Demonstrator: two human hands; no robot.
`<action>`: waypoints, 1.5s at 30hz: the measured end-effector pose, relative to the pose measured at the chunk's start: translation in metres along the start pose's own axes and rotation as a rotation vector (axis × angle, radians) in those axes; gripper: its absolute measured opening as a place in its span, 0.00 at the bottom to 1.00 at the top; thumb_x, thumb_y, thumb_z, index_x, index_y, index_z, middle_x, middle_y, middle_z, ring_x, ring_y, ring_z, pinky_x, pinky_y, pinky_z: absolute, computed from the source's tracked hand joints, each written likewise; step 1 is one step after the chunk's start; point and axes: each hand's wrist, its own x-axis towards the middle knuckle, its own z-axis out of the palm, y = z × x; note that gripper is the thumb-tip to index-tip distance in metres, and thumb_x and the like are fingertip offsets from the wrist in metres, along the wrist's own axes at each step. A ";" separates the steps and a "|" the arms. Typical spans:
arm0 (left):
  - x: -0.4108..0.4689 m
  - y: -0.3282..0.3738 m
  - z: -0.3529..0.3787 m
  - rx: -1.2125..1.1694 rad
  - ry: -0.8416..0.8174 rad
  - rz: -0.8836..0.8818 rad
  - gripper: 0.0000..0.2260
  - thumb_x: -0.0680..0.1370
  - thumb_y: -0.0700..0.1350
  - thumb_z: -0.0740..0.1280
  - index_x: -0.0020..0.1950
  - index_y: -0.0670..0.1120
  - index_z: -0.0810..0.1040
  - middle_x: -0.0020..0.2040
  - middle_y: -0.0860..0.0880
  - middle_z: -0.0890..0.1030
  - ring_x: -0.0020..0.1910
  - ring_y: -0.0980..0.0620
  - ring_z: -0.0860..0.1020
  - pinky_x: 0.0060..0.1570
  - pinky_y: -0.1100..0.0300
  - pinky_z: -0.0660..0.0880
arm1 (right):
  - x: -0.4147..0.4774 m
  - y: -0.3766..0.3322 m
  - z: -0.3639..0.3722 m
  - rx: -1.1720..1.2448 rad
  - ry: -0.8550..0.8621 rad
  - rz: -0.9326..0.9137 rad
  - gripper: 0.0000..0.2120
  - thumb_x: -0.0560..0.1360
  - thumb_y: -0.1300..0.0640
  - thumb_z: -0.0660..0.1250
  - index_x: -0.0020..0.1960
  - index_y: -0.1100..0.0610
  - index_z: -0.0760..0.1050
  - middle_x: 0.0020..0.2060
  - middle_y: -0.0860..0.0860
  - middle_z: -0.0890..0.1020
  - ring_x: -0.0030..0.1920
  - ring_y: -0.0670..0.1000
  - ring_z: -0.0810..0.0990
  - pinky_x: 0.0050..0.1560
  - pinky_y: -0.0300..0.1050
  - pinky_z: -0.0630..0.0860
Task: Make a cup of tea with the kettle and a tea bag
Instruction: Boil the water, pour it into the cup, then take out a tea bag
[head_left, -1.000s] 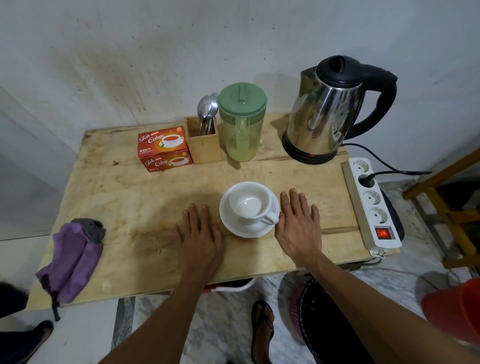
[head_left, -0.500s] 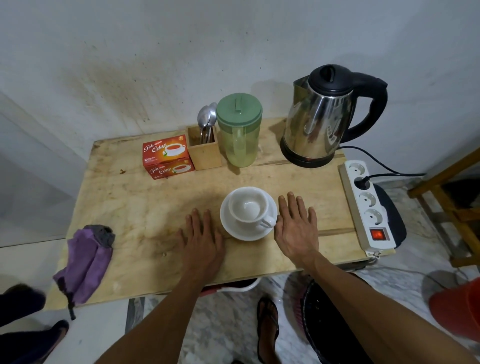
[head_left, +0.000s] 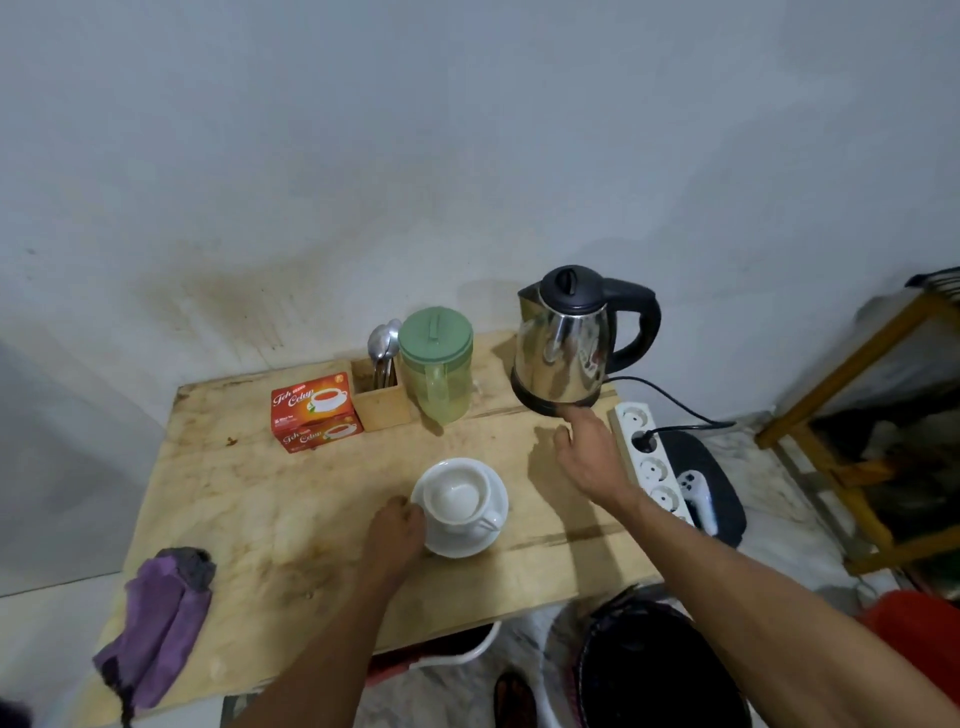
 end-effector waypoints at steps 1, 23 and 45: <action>0.001 0.003 0.003 -0.051 0.001 -0.018 0.12 0.81 0.45 0.60 0.54 0.37 0.77 0.54 0.36 0.81 0.52 0.38 0.78 0.46 0.53 0.70 | 0.009 -0.001 -0.013 -0.003 0.078 0.005 0.13 0.79 0.57 0.57 0.60 0.58 0.74 0.57 0.56 0.78 0.57 0.59 0.77 0.54 0.55 0.75; 0.011 -0.016 0.012 -0.179 0.005 -0.028 0.10 0.81 0.39 0.59 0.57 0.45 0.79 0.33 0.42 0.83 0.30 0.44 0.81 0.33 0.52 0.78 | 0.154 -0.001 -0.098 0.658 0.446 0.452 0.17 0.80 0.53 0.51 0.50 0.55 0.78 0.52 0.55 0.79 0.53 0.57 0.74 0.62 0.54 0.70; 0.012 -0.016 0.016 -0.184 -0.004 -0.014 0.11 0.81 0.39 0.59 0.62 0.42 0.76 0.34 0.41 0.82 0.30 0.41 0.80 0.34 0.49 0.79 | 0.165 0.013 -0.113 0.594 0.333 0.437 0.21 0.76 0.45 0.56 0.45 0.63 0.74 0.46 0.56 0.80 0.46 0.60 0.75 0.49 0.52 0.71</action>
